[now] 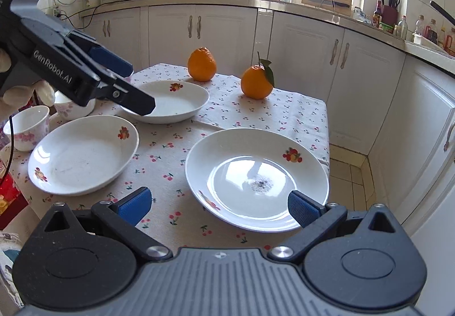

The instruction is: Organize plates and bowls

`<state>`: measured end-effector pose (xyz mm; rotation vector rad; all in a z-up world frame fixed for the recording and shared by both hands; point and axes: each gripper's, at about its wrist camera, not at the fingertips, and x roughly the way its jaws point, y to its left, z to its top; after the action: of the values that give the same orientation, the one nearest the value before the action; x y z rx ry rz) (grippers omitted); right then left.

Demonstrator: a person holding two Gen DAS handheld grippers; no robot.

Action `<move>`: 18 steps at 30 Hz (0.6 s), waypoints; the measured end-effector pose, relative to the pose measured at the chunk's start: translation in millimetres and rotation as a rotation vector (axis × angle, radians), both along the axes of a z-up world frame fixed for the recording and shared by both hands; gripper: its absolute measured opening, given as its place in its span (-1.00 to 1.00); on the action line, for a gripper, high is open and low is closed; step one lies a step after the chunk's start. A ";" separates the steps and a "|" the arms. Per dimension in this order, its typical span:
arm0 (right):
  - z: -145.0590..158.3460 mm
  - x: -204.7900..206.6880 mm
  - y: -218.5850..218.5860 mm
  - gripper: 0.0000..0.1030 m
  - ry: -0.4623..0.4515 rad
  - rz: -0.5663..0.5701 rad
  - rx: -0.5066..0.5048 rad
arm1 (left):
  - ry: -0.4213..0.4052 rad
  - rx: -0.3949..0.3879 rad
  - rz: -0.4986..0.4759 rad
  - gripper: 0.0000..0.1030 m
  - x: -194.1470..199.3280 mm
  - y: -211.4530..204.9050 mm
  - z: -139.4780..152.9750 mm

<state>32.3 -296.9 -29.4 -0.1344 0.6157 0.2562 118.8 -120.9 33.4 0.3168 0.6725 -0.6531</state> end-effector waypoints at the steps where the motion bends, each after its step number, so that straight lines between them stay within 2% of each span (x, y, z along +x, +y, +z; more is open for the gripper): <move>1: 1.2 -2.1 4.9 1.00 -0.003 0.011 0.008 | -0.015 0.002 0.015 0.81 -7.3 7.0 -2.2; 4: 2.2 -4.3 18.6 1.00 -0.005 0.038 0.005 | -0.062 0.003 0.075 0.83 -27.4 28.2 -11.4; 10: 1.5 -6.2 36.1 1.00 0.007 0.057 0.019 | -0.081 -0.015 0.185 0.84 -64.8 69.2 -38.1; 18: -1.7 -4.9 56.8 1.00 0.033 0.068 0.025 | 0.001 -0.024 0.293 0.85 -96.4 116.0 -76.2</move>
<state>27.4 -240.1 -31.1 -0.1274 0.6417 0.3319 22.4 -5.0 -42.8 0.1908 0.6954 -0.3815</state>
